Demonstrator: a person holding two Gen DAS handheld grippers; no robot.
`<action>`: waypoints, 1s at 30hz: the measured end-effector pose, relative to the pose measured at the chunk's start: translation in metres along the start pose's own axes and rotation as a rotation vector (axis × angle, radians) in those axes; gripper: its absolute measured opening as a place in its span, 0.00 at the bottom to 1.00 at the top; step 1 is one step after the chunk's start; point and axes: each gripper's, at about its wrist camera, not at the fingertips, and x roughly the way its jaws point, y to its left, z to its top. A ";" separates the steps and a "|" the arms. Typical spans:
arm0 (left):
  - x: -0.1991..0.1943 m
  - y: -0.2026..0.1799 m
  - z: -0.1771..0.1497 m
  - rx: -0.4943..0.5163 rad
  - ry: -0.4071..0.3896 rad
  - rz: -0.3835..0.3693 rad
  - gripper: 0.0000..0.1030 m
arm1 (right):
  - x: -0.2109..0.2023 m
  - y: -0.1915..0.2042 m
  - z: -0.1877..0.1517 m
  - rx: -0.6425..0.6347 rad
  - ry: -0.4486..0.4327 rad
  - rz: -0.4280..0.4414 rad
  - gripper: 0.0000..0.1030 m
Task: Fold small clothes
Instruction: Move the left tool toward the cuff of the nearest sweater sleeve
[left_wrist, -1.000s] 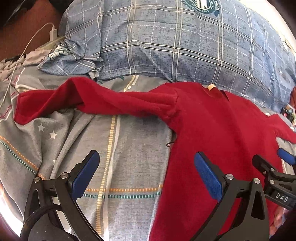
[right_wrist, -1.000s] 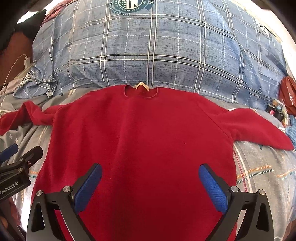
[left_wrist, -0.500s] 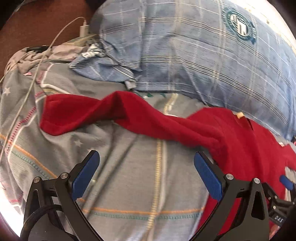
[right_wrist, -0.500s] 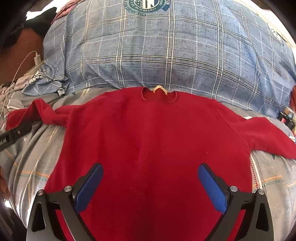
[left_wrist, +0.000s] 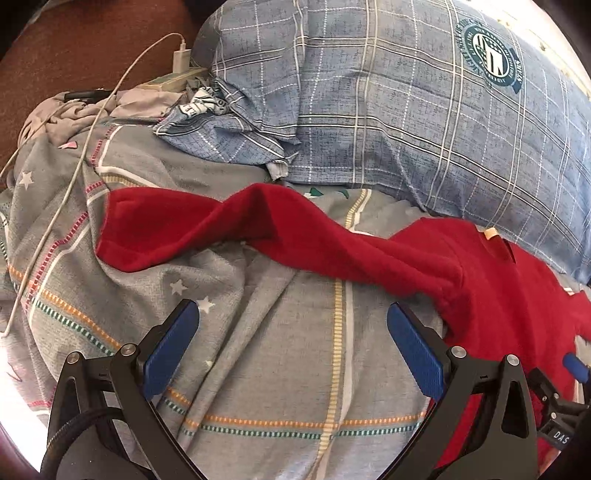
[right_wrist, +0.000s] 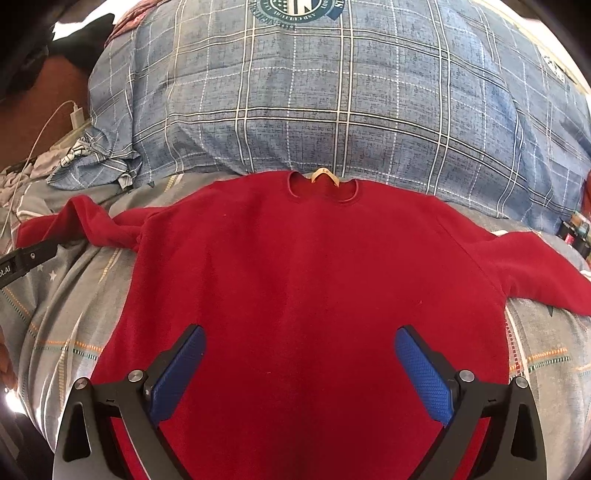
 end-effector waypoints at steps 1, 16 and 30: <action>0.000 0.002 0.000 -0.002 0.001 0.001 1.00 | 0.000 0.001 0.000 -0.003 0.000 0.002 0.98; -0.002 0.045 0.004 -0.061 -0.002 0.040 1.00 | 0.004 0.022 0.000 -0.046 0.012 0.106 0.82; 0.012 0.102 -0.016 -0.111 0.045 0.135 1.00 | -0.006 0.157 0.037 -0.327 -0.061 0.396 0.76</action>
